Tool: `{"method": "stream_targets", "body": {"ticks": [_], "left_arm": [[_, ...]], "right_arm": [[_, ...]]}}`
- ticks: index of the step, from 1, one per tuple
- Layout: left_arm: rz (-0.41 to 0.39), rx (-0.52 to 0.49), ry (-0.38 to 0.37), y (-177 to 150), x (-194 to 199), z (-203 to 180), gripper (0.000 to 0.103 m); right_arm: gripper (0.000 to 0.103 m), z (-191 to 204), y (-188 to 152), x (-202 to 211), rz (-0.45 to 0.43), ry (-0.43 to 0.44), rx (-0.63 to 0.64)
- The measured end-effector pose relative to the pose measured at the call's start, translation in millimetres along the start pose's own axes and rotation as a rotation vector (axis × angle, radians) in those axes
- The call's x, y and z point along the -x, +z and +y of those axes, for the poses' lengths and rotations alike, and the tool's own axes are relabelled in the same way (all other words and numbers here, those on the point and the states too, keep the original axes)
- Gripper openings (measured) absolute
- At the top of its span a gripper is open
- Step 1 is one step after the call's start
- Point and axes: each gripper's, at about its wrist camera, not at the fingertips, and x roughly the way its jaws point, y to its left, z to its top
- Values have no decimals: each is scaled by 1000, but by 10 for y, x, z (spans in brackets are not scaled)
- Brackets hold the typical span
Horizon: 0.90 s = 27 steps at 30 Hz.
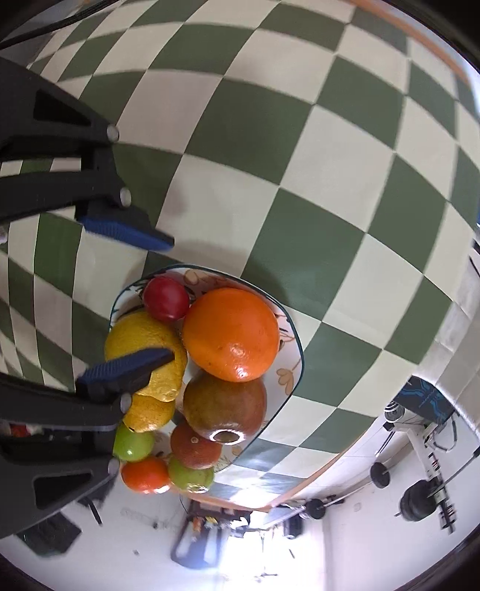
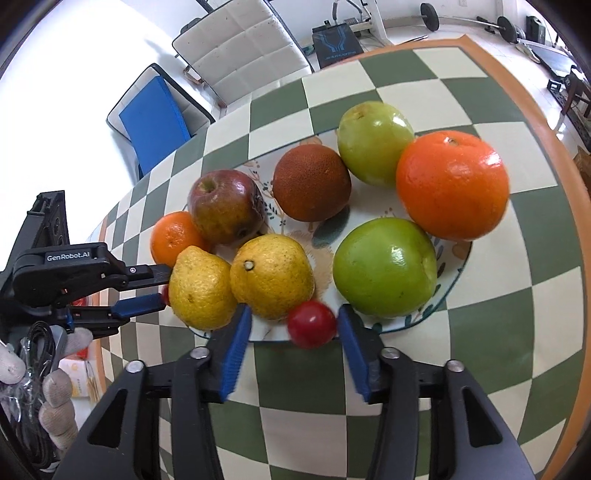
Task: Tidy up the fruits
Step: 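Place both cherry tomatoes on the plate among the fruits and open both grippers, then lift both grippers back away from the plate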
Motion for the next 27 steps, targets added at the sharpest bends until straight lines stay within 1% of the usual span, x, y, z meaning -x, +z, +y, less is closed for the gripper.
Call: {"method": "stream_targets", "body": {"ticks": [1, 2, 3, 4, 6, 8, 10, 14, 18, 25, 27], "left_arm": [[-20, -29, 32, -33, 44, -41, 71], [-42, -63, 64, -76, 94, -88, 75], [-63, -95, 97, -134, 142, -137, 79], [-79, -120, 123, -192, 175, -173, 87], [-110, -179, 184, -337, 219, -247, 94], [-145, -226, 249, -466, 242, -314, 95], [-178, -256, 286, -589, 269, -353, 95], [-217, -276, 301, -761, 335, -374, 95], [-269, -285, 312, -878, 467, -497, 95], [-383, -306, 330, -1186, 869, -603, 95], [-412, -321, 321, -1322, 1021, -616, 95]], "right_arm": [[61, 4, -8, 52, -7, 0, -1], [64, 8, -15, 120, -16, -1, -1], [71, 18, -16, 205, -31, -11, 4], [80, 25, -16, 272, -42, -28, 12], [92, 43, -6, 399, -55, -98, 44], [93, 44, 4, 469, -49, -154, 71], [96, 23, 10, 522, -45, -210, 92], [97, -24, 0, 664, -69, -260, 124], [97, -53, -30, 807, -89, -289, 142], [97, 20, -142, 1161, -133, -307, 170], [97, 63, -200, 1296, -151, -313, 177]]}}
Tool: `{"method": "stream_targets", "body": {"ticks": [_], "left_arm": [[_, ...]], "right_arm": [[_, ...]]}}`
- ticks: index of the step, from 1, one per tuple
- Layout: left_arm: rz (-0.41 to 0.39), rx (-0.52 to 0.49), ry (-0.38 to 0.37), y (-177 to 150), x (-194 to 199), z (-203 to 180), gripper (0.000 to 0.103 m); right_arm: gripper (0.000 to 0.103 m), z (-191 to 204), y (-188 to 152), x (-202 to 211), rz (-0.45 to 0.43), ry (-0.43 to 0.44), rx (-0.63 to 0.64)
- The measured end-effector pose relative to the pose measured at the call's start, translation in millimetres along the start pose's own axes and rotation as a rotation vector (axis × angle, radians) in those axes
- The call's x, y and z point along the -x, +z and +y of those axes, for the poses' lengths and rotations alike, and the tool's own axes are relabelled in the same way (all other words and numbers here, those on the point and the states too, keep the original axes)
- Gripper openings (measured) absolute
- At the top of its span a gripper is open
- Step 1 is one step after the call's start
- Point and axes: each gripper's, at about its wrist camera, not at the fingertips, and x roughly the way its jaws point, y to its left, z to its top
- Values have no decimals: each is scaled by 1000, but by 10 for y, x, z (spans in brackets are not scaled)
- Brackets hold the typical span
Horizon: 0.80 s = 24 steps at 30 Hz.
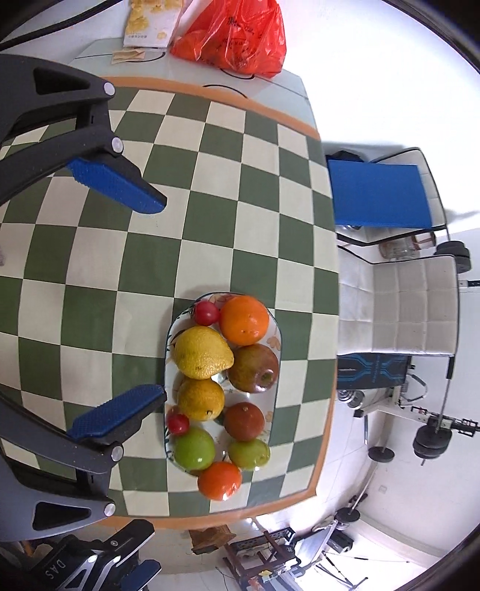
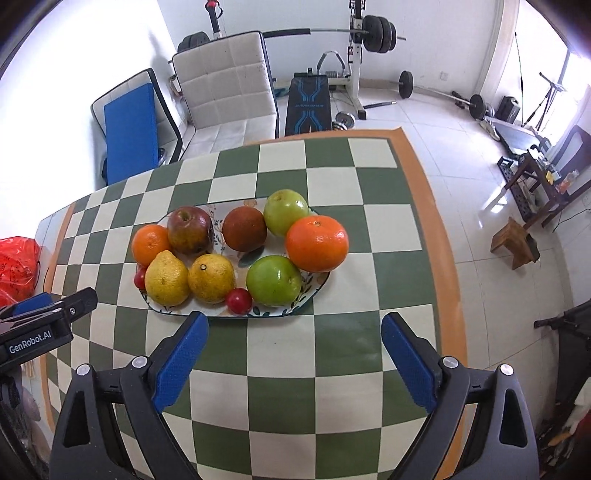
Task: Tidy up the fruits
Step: 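Lift both grippers back away from the plate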
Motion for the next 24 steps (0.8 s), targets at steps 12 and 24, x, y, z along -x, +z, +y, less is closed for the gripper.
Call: {"method": "stream_targets", "body": {"ticks": [12, 24], "left_arm": [[-155, -38, -47, -420, 1171, 94, 95], [-241, -33, -112, -985, 2061, 142, 95]], "right_arm": [[97, 44, -373, 1176, -116, 7, -10], [97, 231, -909, 2428, -219, 16, 32]]}}
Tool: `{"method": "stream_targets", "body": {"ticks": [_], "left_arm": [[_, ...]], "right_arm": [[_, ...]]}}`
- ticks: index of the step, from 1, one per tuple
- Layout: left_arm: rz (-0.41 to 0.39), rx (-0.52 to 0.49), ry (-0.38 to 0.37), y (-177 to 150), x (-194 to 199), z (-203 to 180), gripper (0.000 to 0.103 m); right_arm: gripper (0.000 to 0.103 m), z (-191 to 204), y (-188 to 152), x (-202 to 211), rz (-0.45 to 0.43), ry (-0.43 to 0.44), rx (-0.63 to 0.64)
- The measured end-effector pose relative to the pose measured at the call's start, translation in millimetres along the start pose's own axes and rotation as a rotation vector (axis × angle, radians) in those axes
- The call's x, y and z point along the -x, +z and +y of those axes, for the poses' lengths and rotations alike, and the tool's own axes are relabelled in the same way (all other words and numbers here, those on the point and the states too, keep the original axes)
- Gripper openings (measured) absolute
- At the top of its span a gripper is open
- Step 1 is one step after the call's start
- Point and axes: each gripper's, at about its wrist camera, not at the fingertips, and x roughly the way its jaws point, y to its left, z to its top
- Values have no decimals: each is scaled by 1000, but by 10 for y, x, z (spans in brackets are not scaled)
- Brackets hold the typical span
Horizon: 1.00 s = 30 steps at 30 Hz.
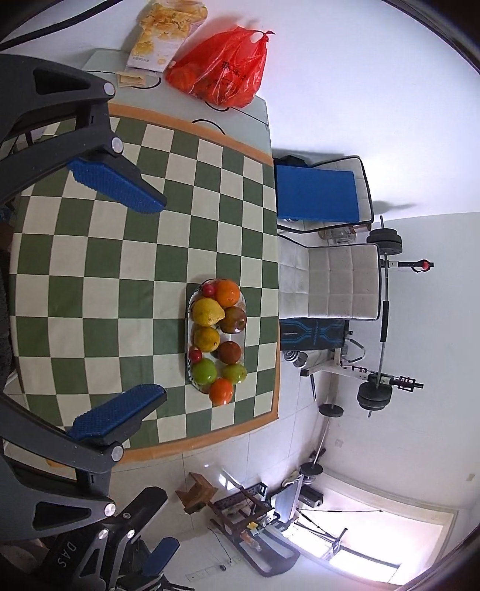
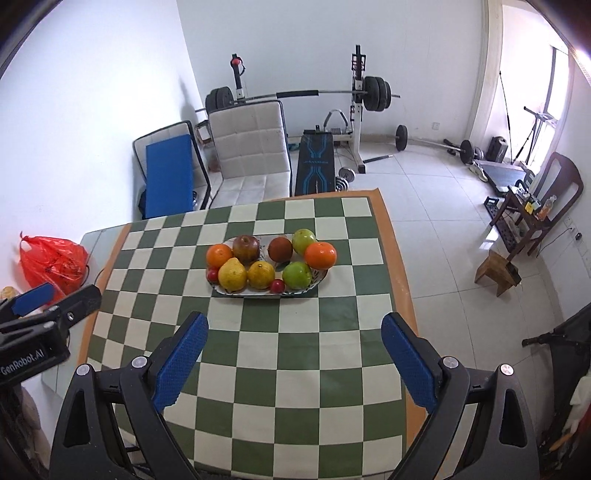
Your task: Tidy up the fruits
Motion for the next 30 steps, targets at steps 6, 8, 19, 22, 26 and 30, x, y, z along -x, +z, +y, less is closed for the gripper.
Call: {"method": "stream_targets", "body": {"ticks": [6, 8, 19, 22, 26, 30], "left_arm": [[-12, 13, -6, -124, 250, 0, 95], [-14, 14, -7, -150, 311, 0, 95], [-21, 4, 14, -225, 404, -48, 95], [-12, 9, 12, -204, 338, -61, 95], [-37, 4, 8, -136, 252, -98, 95], [-51, 4, 20, -3, 116, -101, 101]], "right_arm": [[101, 99, -102, 557, -50, -8, 24], [101, 119, -120, 677, -57, -10, 27], [101, 151, -198, 995, -61, 9, 23], [101, 150, -203, 1012, -57, 15, 22], [101, 141, -179, 929, -53, 5, 23], [101, 90, -86, 752, -60, -7, 17]]}}
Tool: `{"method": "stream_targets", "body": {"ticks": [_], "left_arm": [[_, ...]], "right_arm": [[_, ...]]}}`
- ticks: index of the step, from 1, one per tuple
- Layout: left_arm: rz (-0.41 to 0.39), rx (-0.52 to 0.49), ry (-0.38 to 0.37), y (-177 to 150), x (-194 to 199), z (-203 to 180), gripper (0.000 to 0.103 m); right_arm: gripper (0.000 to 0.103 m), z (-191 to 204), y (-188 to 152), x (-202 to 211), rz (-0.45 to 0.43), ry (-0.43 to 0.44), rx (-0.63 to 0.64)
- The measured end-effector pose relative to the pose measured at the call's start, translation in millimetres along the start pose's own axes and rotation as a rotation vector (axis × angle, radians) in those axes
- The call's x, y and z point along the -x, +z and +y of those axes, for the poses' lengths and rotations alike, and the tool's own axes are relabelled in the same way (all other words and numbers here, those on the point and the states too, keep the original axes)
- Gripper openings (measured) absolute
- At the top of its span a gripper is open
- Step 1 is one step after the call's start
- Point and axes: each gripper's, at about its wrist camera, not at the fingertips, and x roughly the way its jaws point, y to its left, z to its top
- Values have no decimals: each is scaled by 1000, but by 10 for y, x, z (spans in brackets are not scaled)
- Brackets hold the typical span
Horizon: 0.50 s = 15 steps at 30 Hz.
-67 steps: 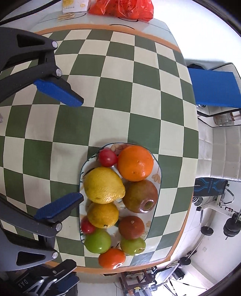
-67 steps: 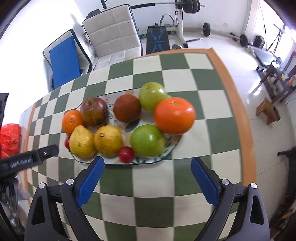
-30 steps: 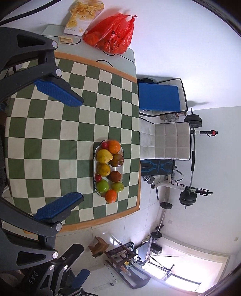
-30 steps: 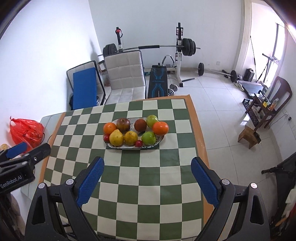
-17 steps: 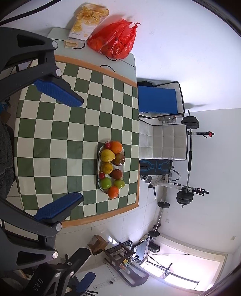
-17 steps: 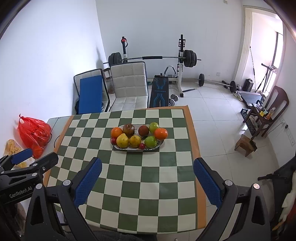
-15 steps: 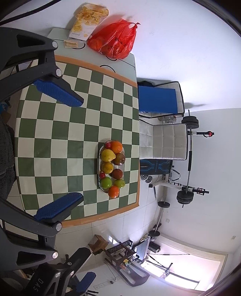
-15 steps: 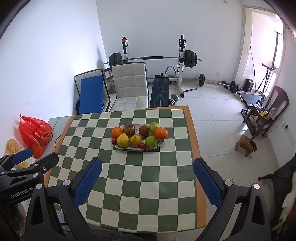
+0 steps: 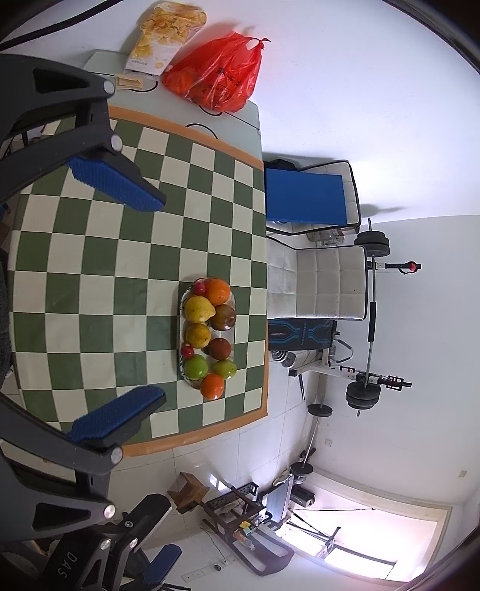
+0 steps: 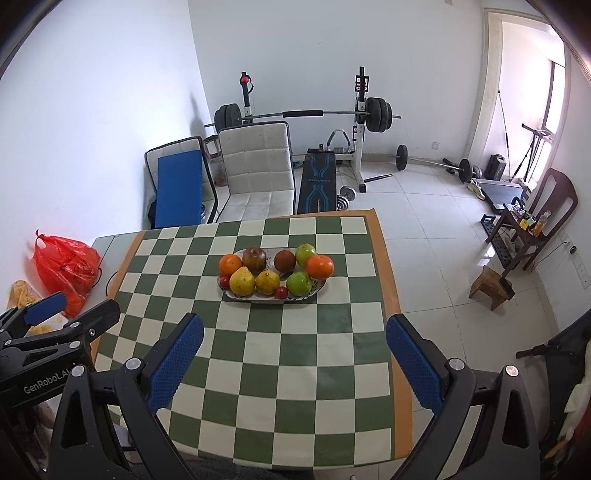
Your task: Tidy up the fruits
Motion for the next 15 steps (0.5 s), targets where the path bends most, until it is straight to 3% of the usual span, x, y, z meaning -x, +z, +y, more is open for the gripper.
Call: {"method": "stream_targets", "body": {"ticks": [15], "left_arm": [[25, -2, 51, 231, -627, 21, 102]], "right_arm": [[101, -264, 281, -985, 31, -58, -35]]}}
